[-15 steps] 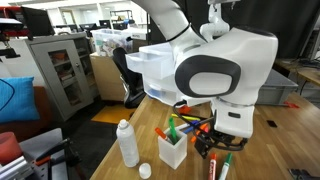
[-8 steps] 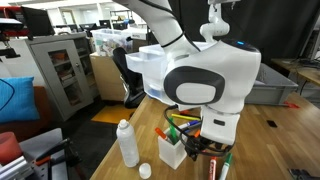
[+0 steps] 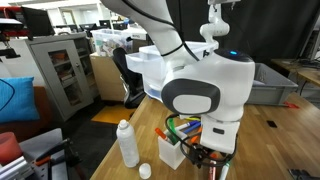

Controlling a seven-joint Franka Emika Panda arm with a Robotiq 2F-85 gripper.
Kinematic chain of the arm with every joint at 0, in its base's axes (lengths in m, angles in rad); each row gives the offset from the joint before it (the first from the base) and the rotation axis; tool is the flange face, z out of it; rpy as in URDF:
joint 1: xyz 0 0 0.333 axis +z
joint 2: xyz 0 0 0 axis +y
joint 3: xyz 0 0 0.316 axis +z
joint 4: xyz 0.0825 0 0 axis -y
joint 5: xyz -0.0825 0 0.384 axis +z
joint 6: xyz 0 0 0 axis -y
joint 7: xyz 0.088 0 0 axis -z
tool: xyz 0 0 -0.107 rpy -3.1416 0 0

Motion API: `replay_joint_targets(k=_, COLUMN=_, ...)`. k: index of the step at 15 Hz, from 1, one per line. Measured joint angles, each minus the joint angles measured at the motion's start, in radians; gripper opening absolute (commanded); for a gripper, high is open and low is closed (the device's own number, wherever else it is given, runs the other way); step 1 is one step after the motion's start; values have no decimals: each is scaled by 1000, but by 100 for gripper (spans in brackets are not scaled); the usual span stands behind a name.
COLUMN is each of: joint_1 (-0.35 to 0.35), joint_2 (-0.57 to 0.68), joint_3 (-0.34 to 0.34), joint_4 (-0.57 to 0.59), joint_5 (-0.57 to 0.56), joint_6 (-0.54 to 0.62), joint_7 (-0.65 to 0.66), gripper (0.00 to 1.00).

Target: Put the orange and white marker in the white pencil holder

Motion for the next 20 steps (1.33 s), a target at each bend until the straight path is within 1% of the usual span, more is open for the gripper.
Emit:
replay_joint_targets(k=3, joint_1=-10, joint_2=18, joint_3=7, joint_4=14, joint_5=0, joint_6=0, joint_7=-2, gripper=99)
replay_joint_targets(k=4, joint_1=-12, joint_2=22, joint_3=7, joint_4=19, joint_5=0, joint_6=0, joint_7=-3, gripper=81)
replay_joint_targets(k=5, joint_1=-14, joint_2=27, joint_3=7, joint_4=26, joint_5=0, joint_6=0, joint_7=-3, gripper=74)
replay_joint_targets(k=6, joint_1=-16, joint_2=32, joint_3=7, joint_4=33, joint_5=0, joint_6=0, joint_7=-4, gripper=71)
replay_joint_targets(k=7, joint_1=-17, joint_2=37, joint_3=7, joint_4=39, joint_5=0, joint_6=0, joint_7=-5, gripper=65)
replay_joint_targets(k=13, joint_1=-26, joint_2=25, joint_3=7, joint_4=44, joint_5=0, joint_6=-19, joint_7=-5, gripper=25)
replay_joint_targets(k=14, joint_1=-27, joint_2=24, joint_3=7, joint_4=45, joint_5=0, joint_6=-21, joint_7=-5, gripper=17)
replay_joint_targets(k=16, joint_1=-29, joint_2=23, joint_3=8, joint_4=47, joint_5=0, joint_6=-23, joint_7=-5, gripper=3)
replay_joint_targets(k=17, joint_1=-30, joint_2=22, joint_3=8, joint_4=47, joint_5=0, joint_6=-28, joint_7=-5, gripper=1)
replay_joint_targets(k=18, joint_1=-30, joint_2=22, joint_3=8, joint_4=48, joint_5=0, joint_6=-28, joint_7=-5, gripper=4)
replay_joint_targets(k=20, joint_1=-32, joint_2=27, joint_3=12, joint_4=59, joint_5=0, joint_6=-16, joint_7=-7, gripper=5)
